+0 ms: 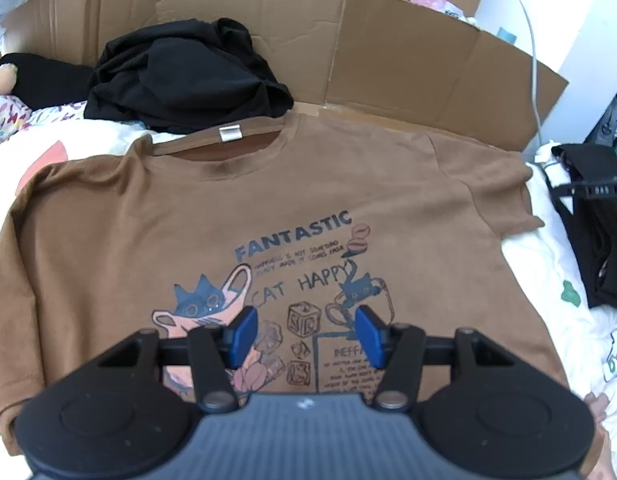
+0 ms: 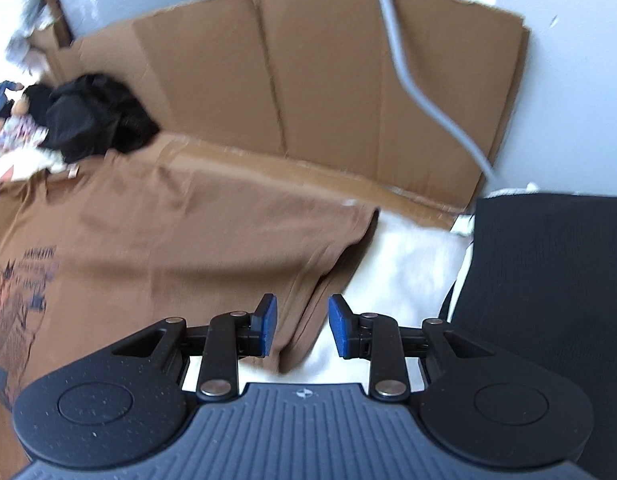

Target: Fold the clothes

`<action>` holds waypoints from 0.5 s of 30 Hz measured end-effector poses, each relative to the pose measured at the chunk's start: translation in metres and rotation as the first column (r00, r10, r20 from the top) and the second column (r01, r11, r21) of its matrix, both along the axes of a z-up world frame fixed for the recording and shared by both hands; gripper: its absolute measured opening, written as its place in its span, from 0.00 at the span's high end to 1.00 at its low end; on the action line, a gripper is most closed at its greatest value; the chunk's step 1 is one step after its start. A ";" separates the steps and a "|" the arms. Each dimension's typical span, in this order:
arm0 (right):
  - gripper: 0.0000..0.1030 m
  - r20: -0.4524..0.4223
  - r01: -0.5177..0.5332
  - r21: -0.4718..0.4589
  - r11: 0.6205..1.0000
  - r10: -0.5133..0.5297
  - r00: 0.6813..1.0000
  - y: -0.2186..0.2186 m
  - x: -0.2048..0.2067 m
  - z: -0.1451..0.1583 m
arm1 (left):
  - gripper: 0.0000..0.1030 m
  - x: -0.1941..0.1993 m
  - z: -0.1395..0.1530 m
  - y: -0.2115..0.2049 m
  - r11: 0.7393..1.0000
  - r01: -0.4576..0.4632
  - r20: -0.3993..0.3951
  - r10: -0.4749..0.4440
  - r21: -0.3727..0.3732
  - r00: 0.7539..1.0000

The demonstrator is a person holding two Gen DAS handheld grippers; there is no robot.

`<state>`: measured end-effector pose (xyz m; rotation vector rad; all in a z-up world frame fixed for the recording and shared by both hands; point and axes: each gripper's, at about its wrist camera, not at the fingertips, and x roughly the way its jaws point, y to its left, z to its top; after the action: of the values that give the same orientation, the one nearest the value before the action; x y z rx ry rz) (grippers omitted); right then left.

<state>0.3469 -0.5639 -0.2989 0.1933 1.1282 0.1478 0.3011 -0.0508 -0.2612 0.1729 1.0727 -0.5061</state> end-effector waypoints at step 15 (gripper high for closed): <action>0.73 -0.097 -0.020 0.057 0.998 0.025 0.995 0.021 0.002 -0.043 | 0.45 0.005 -0.011 0.010 1.000 -0.021 -0.031 0.021 -0.001 0.999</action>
<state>0.3487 -0.5427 -0.3423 0.2400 1.2243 0.1923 0.3063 -0.0403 -0.2722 0.1526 1.1033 -0.4917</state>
